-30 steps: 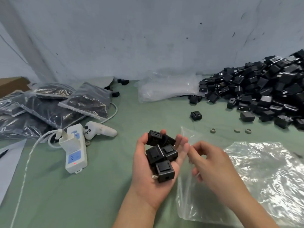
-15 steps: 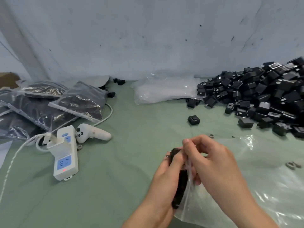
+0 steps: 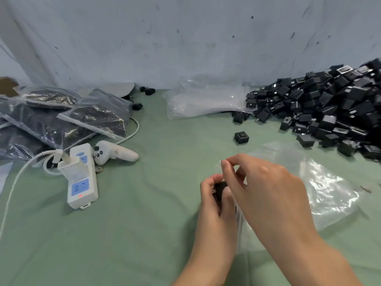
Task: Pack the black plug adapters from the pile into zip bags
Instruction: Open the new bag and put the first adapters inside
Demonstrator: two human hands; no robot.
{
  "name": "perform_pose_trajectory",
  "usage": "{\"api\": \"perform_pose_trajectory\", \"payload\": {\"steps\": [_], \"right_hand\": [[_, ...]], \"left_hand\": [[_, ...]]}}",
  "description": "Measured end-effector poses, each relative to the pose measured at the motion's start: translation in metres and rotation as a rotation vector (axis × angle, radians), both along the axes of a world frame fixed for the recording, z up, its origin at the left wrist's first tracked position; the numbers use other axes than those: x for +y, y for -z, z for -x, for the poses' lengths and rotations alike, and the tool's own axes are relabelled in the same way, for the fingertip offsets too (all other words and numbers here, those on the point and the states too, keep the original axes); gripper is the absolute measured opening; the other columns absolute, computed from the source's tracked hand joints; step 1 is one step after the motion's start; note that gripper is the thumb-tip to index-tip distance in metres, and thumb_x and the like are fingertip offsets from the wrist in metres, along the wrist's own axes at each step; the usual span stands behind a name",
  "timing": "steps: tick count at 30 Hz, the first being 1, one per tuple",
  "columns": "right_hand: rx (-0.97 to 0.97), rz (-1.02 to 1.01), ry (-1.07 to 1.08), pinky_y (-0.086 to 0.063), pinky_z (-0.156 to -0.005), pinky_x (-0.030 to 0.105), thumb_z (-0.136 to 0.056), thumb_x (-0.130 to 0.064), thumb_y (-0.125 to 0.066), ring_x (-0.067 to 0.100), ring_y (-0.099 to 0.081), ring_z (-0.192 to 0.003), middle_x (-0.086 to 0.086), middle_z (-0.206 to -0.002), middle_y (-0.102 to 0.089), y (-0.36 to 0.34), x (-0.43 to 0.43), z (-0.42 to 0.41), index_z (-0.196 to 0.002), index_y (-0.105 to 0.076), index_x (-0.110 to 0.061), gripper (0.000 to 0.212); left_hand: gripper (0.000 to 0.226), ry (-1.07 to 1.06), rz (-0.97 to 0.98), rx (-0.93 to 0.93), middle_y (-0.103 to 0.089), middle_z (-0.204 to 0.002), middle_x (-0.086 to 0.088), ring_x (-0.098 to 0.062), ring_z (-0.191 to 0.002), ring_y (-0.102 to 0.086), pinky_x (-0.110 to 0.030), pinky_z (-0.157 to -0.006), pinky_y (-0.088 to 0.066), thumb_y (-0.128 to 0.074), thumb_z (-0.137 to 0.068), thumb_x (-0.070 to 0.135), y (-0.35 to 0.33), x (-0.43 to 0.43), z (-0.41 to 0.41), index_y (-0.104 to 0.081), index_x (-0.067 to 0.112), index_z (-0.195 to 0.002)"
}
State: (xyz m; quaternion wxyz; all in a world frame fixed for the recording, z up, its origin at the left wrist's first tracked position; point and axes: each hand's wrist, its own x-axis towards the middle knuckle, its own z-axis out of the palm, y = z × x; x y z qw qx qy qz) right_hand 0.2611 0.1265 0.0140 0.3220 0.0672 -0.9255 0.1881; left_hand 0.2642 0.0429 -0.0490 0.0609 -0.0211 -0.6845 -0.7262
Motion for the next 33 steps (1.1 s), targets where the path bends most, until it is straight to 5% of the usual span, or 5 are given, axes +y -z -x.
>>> {"api": "perform_pose_trajectory", "payload": {"steps": [9,14,21,28,33], "right_hand": [[-0.195,0.192,-0.178,-0.048,-0.096,0.043,-0.102,-0.044,-0.038,0.014,-0.062,-0.107,-0.009,-0.115,-0.068,0.030,0.065,0.030,-0.117,-0.072,-0.024,0.042],[-0.502,0.159,-0.173,-0.029,-0.114,0.028,-0.097,-0.054,-0.033,0.012,-0.043,-0.136,-0.011,-0.146,-0.049,0.056,0.084,0.024,-0.144,-0.053,-0.027,0.057],[-0.333,0.337,-0.222,-0.033,-0.106,0.018,-0.099,-0.050,-0.034,0.000,-0.048,-0.127,-0.020,-0.135,-0.056,0.053,0.079,0.012,-0.138,-0.058,-0.032,0.049],[-0.353,-0.098,-0.249,-0.014,-0.124,0.040,-0.100,-0.053,-0.013,0.010,-0.038,-0.142,-0.011,-0.150,-0.049,0.048,0.048,-0.003,-0.144,-0.052,-0.026,0.065],[-0.185,-0.074,-0.297,-0.024,-0.121,0.045,-0.104,-0.044,-0.027,0.011,-0.046,-0.136,-0.009,-0.145,-0.054,0.042,0.048,-0.007,-0.138,-0.058,-0.029,0.048]], "left_hand": [[0.037,0.179,0.686,0.234,-0.055,-0.130,0.026,0.006,-0.119,-0.053,-0.028,-0.102,-0.046,-0.052,-0.098,0.047,0.002,-0.034,0.005,-0.042,0.045,-0.133],[0.023,0.214,0.655,0.260,-0.056,-0.122,0.022,-0.001,-0.119,-0.053,-0.029,-0.103,-0.045,-0.048,-0.101,0.034,0.004,-0.025,0.009,-0.060,0.031,-0.120],[0.032,0.212,0.275,-0.031,-0.073,-0.110,0.011,-0.003,-0.101,-0.069,-0.029,-0.093,-0.055,-0.058,-0.098,0.016,-0.009,0.009,0.016,-0.064,0.031,-0.125],[0.040,0.171,-0.657,-0.419,-0.072,-0.112,-0.019,-0.029,-0.104,-0.071,-0.041,-0.095,-0.055,-0.046,-0.095,-0.013,-0.016,0.008,0.023,-0.061,0.010,-0.123],[0.031,0.211,0.561,0.110,-0.063,-0.120,0.031,0.011,-0.117,-0.055,-0.010,-0.095,-0.041,-0.047,-0.104,0.027,-0.007,-0.031,0.011,-0.054,0.029,-0.134]]}}
